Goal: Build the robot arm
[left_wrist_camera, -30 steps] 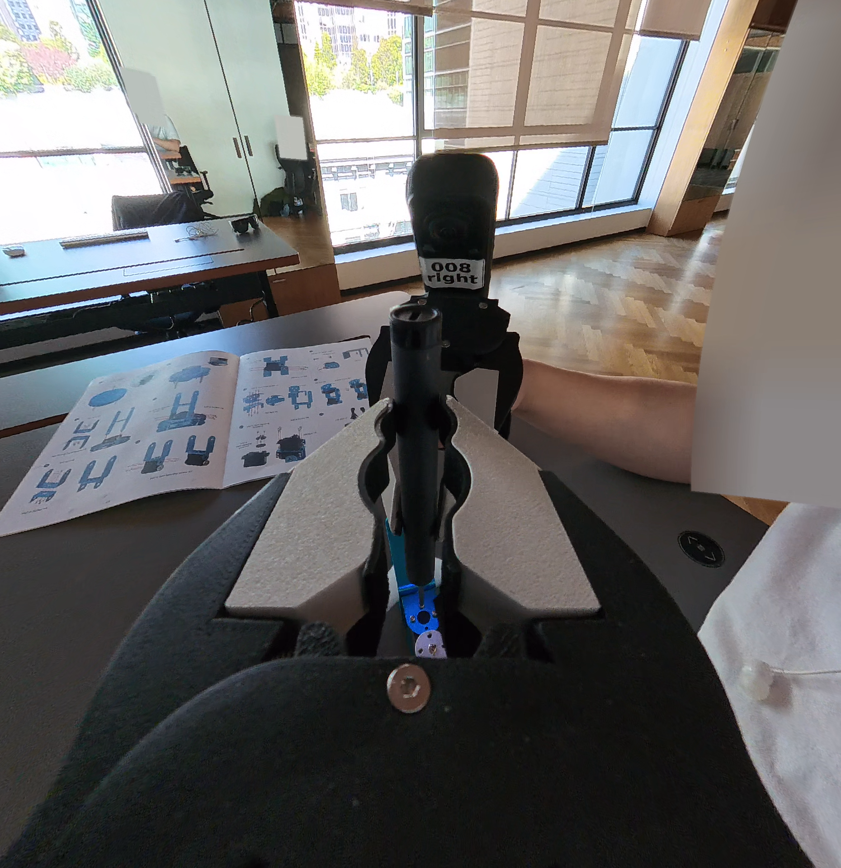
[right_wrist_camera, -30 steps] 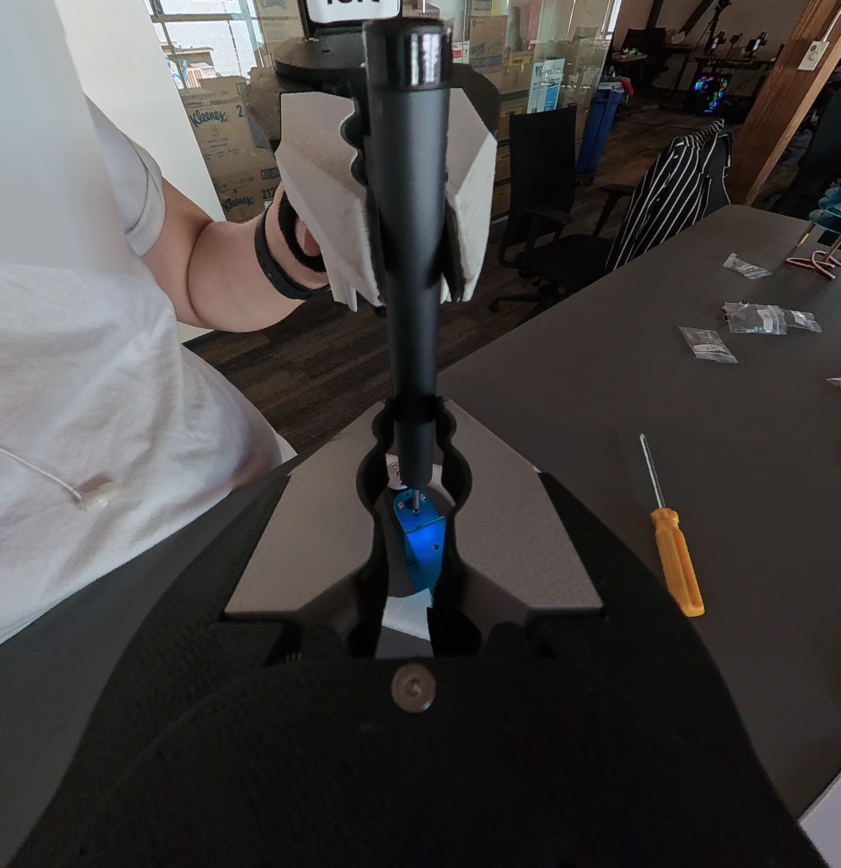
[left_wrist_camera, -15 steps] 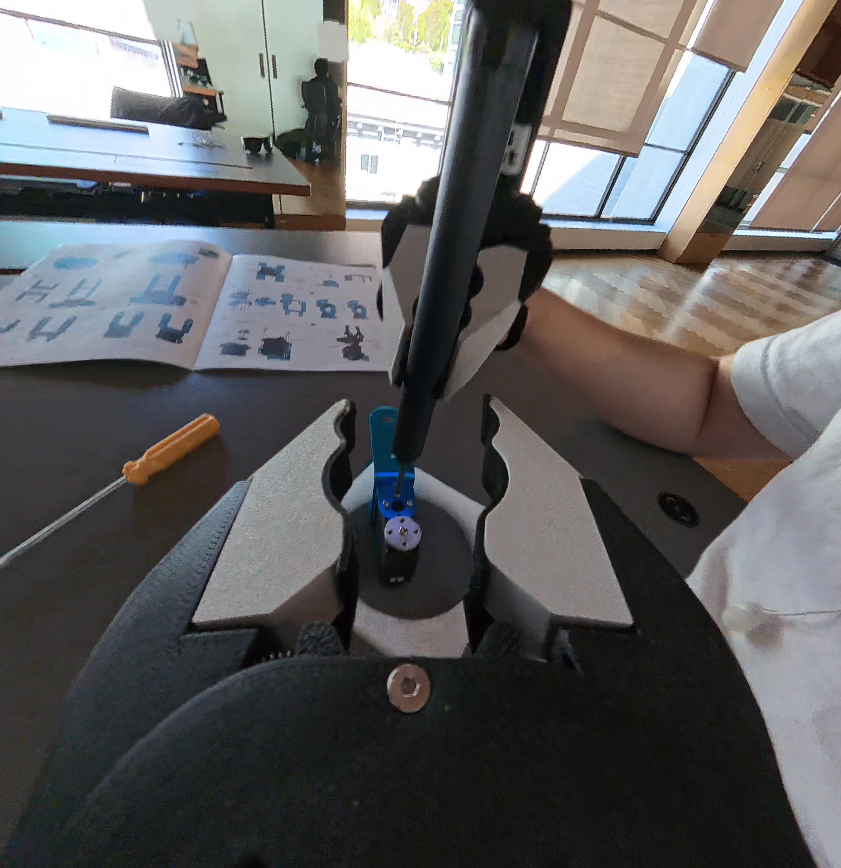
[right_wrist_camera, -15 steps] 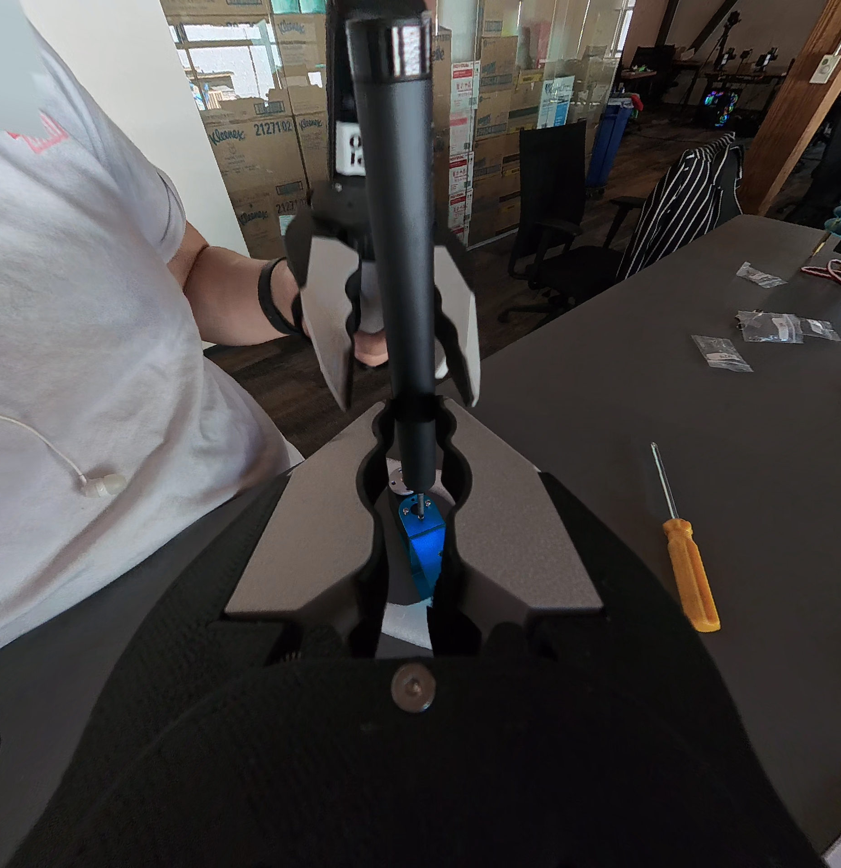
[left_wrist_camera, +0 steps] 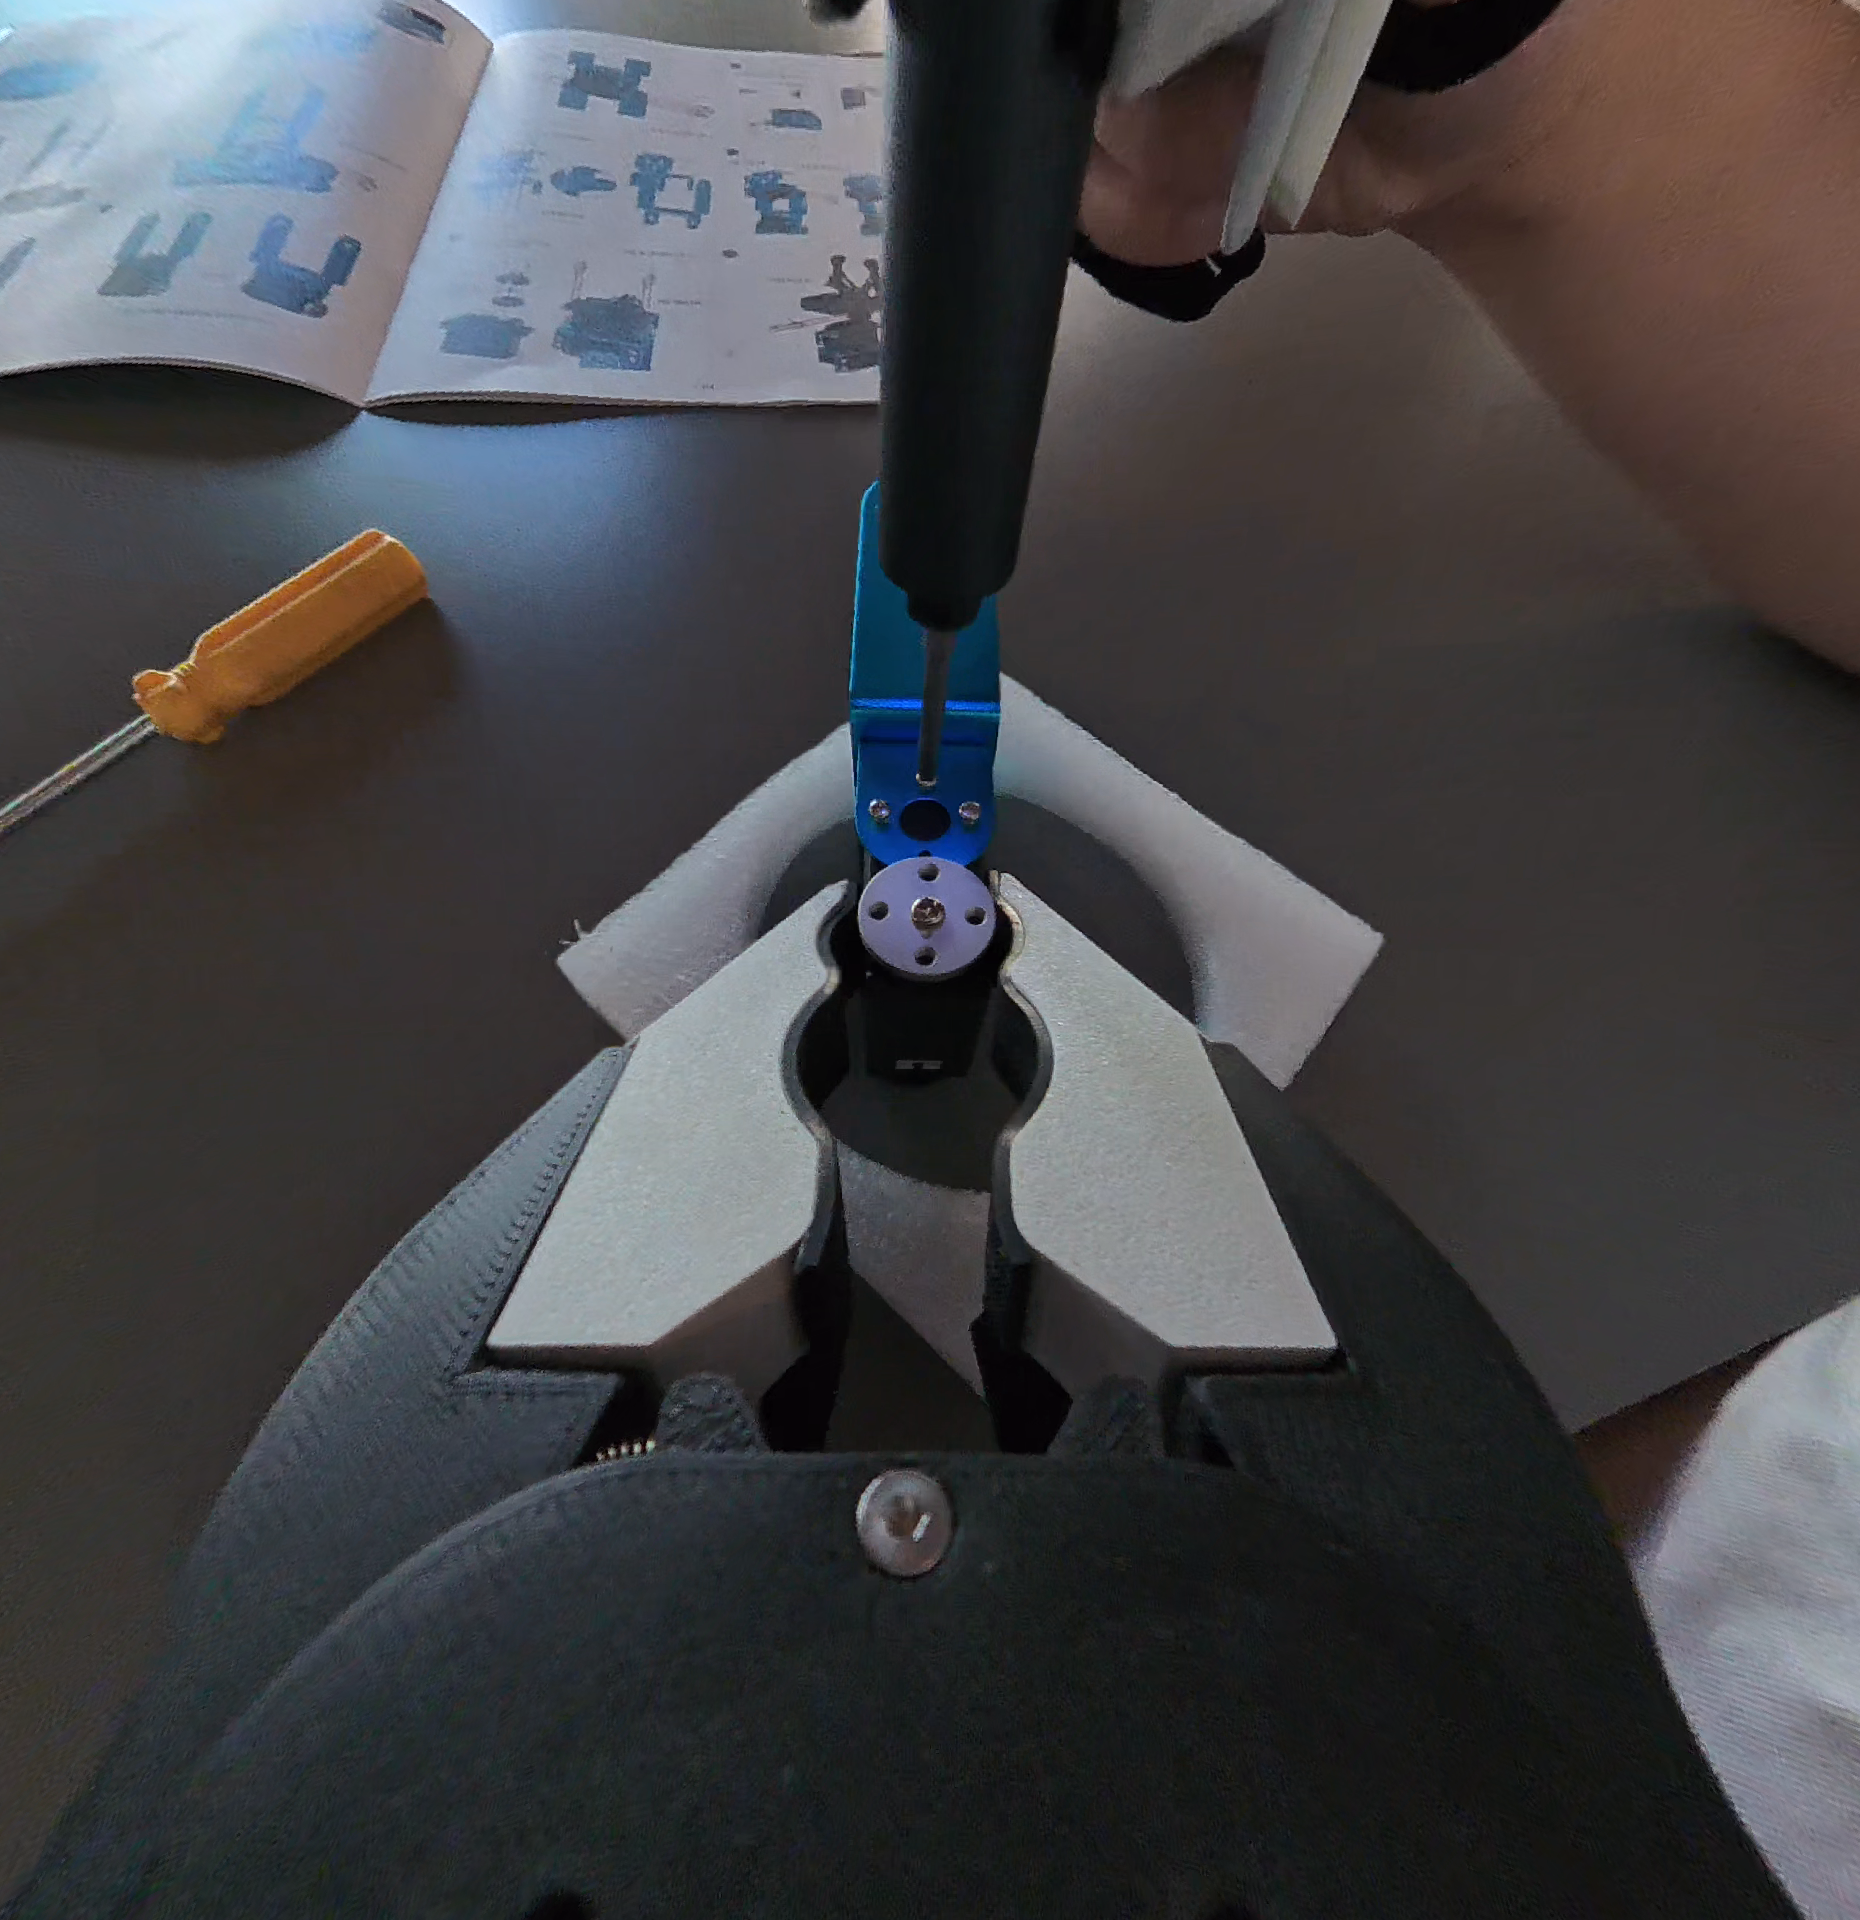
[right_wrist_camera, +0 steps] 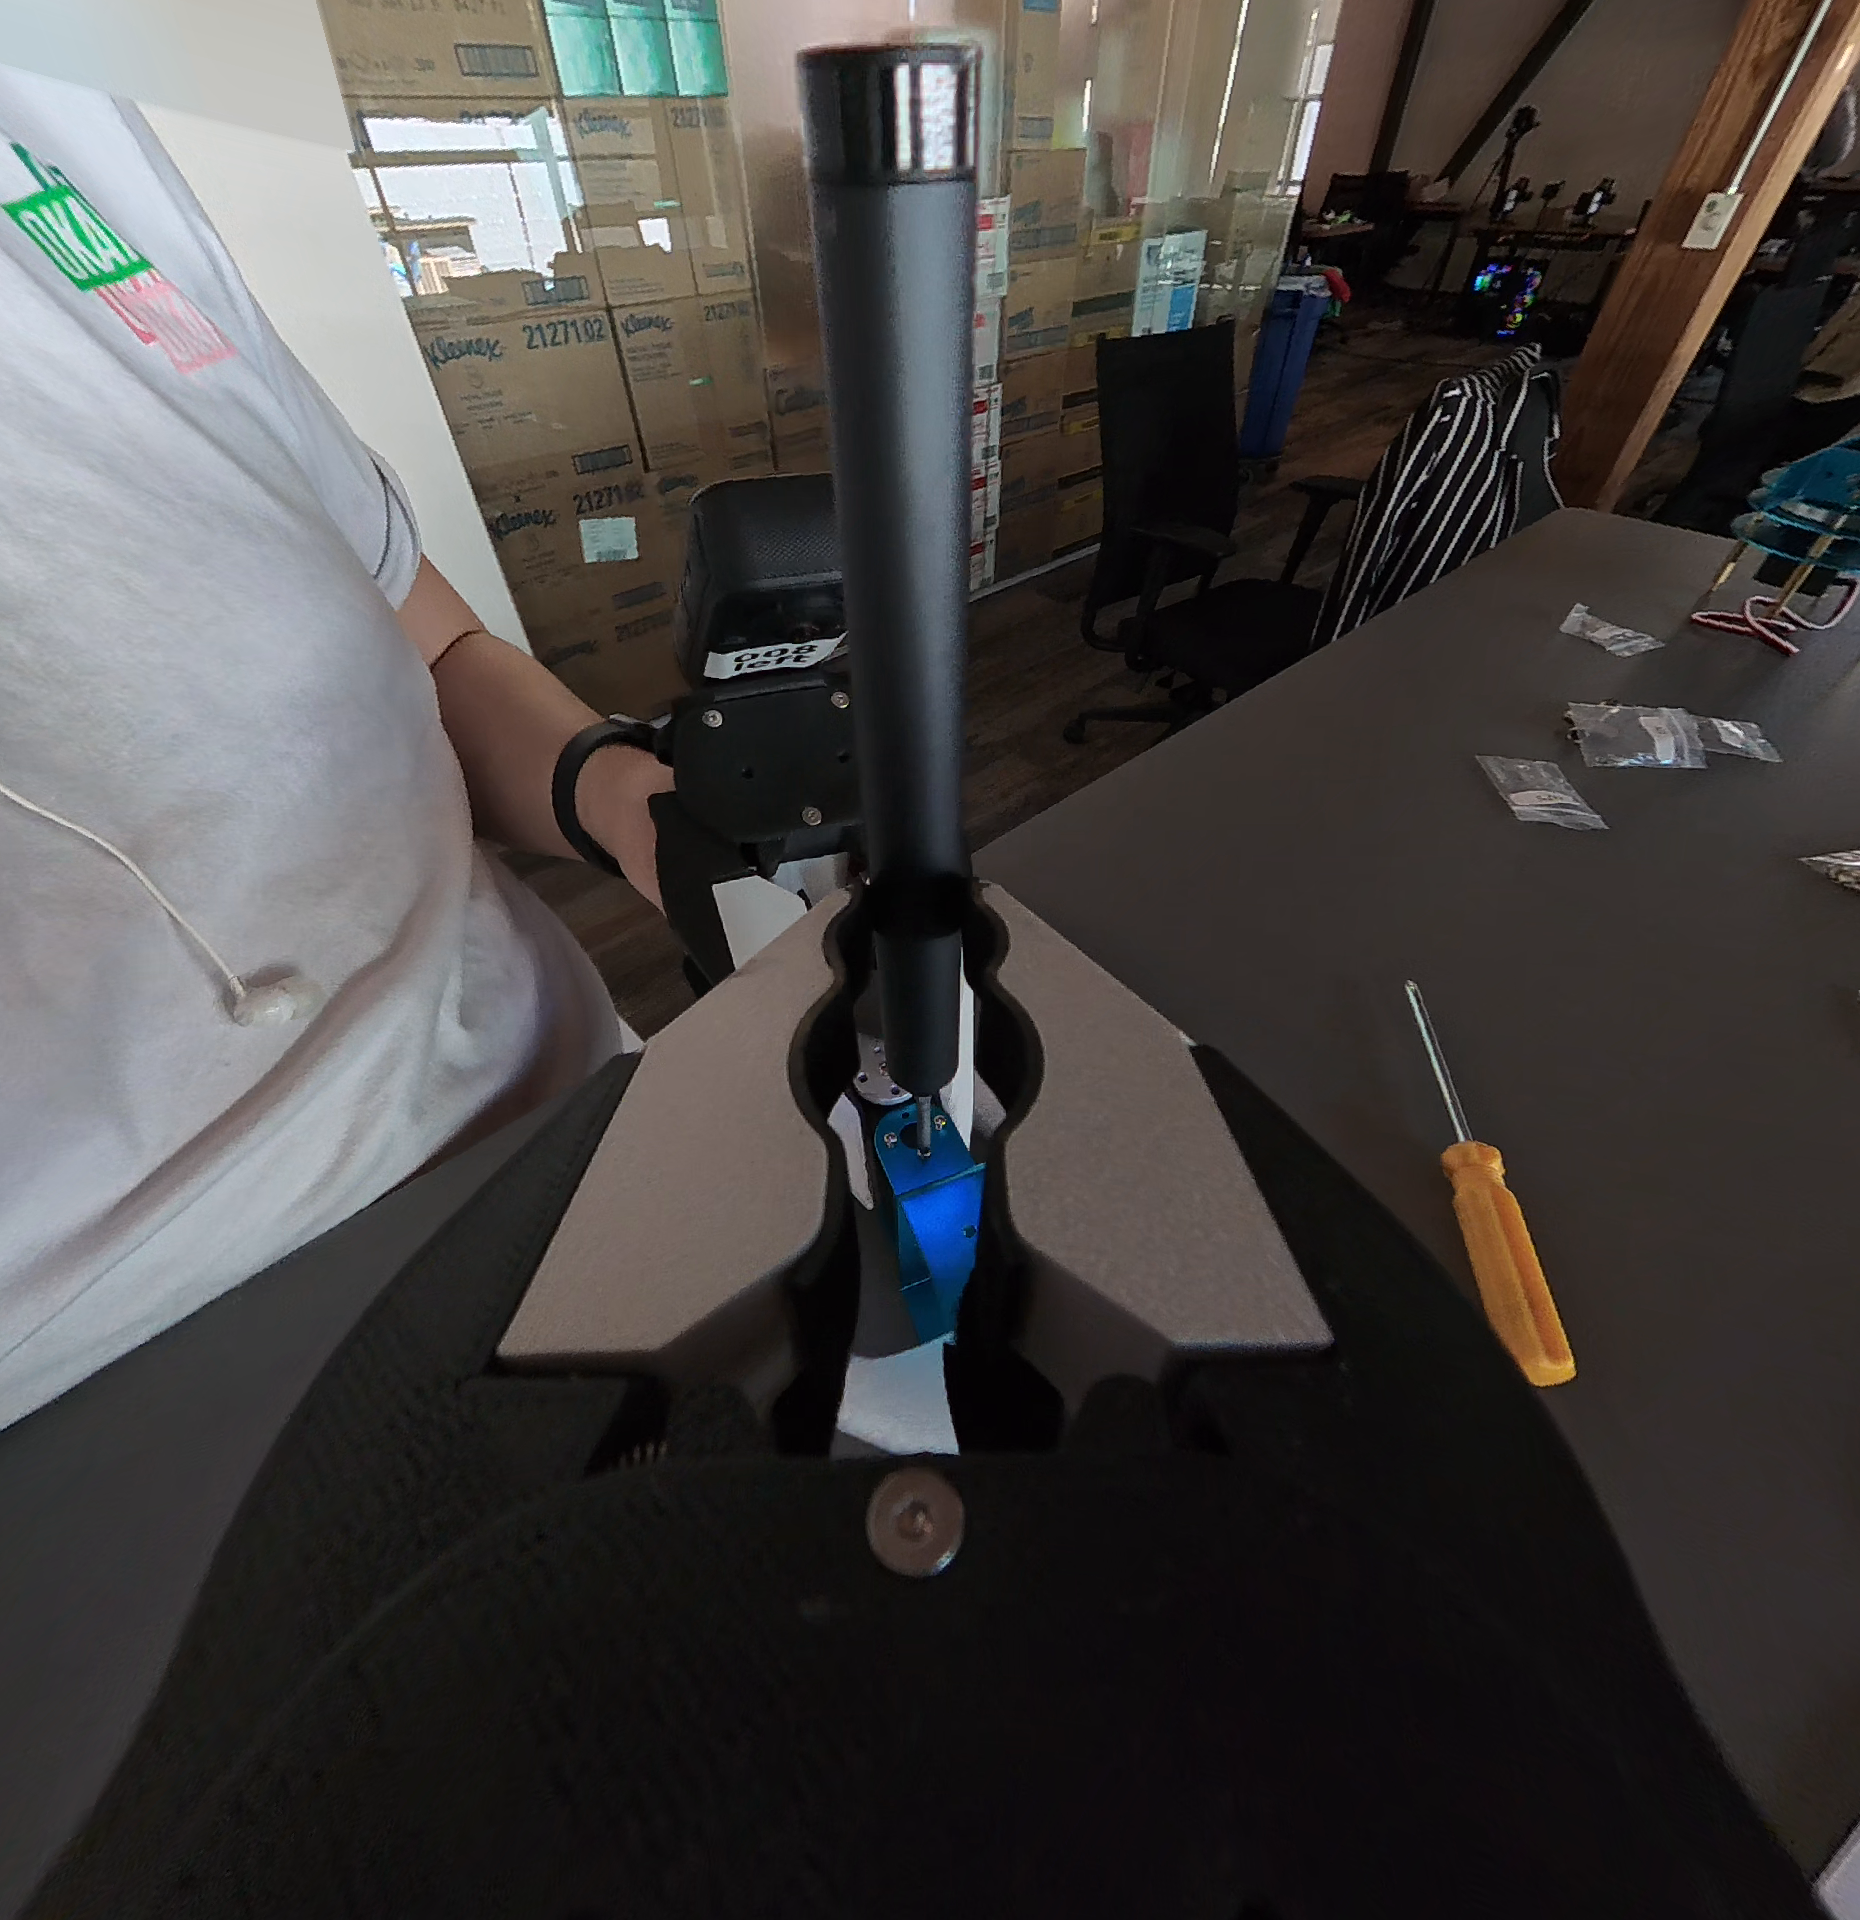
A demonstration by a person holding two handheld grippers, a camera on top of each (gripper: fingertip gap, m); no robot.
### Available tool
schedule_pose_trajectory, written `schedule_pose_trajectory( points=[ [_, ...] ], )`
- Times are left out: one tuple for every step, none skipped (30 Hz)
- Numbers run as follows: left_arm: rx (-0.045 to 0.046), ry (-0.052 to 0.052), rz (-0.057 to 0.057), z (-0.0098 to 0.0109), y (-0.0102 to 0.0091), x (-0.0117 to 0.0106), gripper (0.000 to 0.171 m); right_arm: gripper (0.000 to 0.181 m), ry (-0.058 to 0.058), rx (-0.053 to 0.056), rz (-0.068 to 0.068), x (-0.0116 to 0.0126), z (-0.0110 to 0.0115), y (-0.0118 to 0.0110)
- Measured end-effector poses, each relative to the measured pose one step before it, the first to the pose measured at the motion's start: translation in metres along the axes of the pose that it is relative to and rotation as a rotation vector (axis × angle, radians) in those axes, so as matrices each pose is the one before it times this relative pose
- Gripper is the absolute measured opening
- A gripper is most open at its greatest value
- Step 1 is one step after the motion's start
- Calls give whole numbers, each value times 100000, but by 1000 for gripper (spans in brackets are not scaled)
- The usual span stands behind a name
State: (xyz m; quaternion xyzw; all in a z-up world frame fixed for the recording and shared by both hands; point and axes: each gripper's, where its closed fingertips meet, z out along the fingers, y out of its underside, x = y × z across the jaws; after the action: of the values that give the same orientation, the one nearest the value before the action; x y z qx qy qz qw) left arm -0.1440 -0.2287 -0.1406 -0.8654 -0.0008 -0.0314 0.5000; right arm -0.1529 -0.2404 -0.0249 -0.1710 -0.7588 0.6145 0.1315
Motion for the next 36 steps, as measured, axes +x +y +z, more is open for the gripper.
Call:
schedule_pose_trajectory(
  points=[
    [-1045, 932, 602, -11, 44, -33, 21, 17, 1217, 367, 274, 82, -27, -90],
    [-954, 1241, 635, -18, 35, -33, 21, 17, 1383, 623, 133, 83, -66, -155],
    [-852, 1107, 229, -35, 31, -83, 21, 16, 1488, 975, 79, 94, -100, -234],
    [-659, 673, 273, -11, 7, -158, 21, 16, 1549, 1167, 164, 117, -130, -295],
    [-459, 486, 606, -18, 4, -196, 21, 16, 1813, 1053, 203, 159, -156, -329],
    [-654, 815, 596, -21, 14, -141, 21, 16, 2262, 943, -88, 206, -182, -354],
    [-725, 1062, 477, -57, -17, -116, 21, 16, 2407, 878, -218, 210, -203, -405],
    [-578, 1087, 638, -70, -34, -102, 21, 16, 2309, 1279, -274, 145, -231, -487],
    [-416, 1231, 904, -63, -5, -90, 21, 16, 2561, 1559, -219, 140, -253, -516],
    [-463, 1351, 644, -52, 24, -108, 21, 16, 3262, 1857, -108, 199, -294, -507],
    [-14, 1527, 54, -61, -19, -116, 22, 16, 3434, 1971, 277, 236, -334, -424],
    [-361, 2189, -584, -48, 15, -77, 21, 16, 3212, 1828, 683, 215, -372, -329],
    [-480, 2685, -859, -62, 5, -61, 22, 16, 3095, 1702, 950, 193, -393, -248],
    [102, 2501, -1304, -122, -79, -116, 22, 16, 3380, 1650, 1113, 236, -415, -207],
    [46, 2584, -1143, -151, -87, -130, 22, 16, 3779, 1410, 1163, 285, -430, -149],
    [-336, 2489, -948, -162, -48, -160, 21, 16, 3701, 958, 906, 261, -433, -82],
    [-59, 2032, -728, -187, -98, -194, 21, 16, 3502, 776, 508, 206, -414, -49],
    [48, 1851, -25, -203, -107, -165, 21, 16, 3503, 952, 180, 160, -405, -85],
    [-551, 1724, 498, -192, -44, -141, 21, 16, 3274, 708, 352, 125, -376, -54],
    [-431, 1318, 865, -203, -56, -153, 21, 16, 3091, 427, 460, 95, -335, -5],
    [-93, 1105, 861, -221, -94, -156, 22, 16, 3211, 420, 59, 91, -293, 18],
    [72, 1324, 724, -213, -109, -92, 21, 16, 3061, 539, -194, 58, -247, 12],
    [145, 1599, 496, -198, -121, -63, 21, 16, 2340, 418, -28, -22, -186, 48],
    [574, 2006, -103, -171, -174, -27, 21, 16, 2150, 184, 92, -34, -118, 92],
    [870, 2648, -778, -156, -224, 15, 21, 16, 2207, 228, -59, 7, -65, 97],
    [478, 2877, -1037, -143, -184, 24, 21, 16, 1859, 202, -65, -13, -19, 101],
    [685, 2239, -872, -177, -204, -62, 21, 16, 1532, 475, -161, -34, 32, 53],
    [843, 1443, -533, -207, -204, -138, 21, 16, 1126, 657, -132, -76, 55, 17],
    [498, 732, -510, -232, -145, -226, 21, 16, 475, 618, 145, -112, 72, 11],
    [360, 282, -596, -261, -132, -282, 21, 16, 247, 598, 277, -106, 103, 14],
    [38, 280, -924, -294, -92, -275, 21, 16, 88, 251, 372, -68, 103, 72],
    [-983, 741, -1246, -324, 5, -197, 21, 16, -169, -124, 512, -75, 92, 114],
    [-561, 671, -1082, -390, -97, -146, 21, 16, -424, -412, 668, -77, 76, 132],
    [-306, 155, -877, -424, -117, -141, 20, 16, -393, -595, 748, -48, 83, 146],
    [-1517, -15, -287, -408, 60, -103, 21, 16, -611, -531, 510, -85, 76, 167],
    [-1154, -653, 544, -392, 39, -120, 21, 16, -1409, -628, 300, -215, 62, 192]
  ],
)
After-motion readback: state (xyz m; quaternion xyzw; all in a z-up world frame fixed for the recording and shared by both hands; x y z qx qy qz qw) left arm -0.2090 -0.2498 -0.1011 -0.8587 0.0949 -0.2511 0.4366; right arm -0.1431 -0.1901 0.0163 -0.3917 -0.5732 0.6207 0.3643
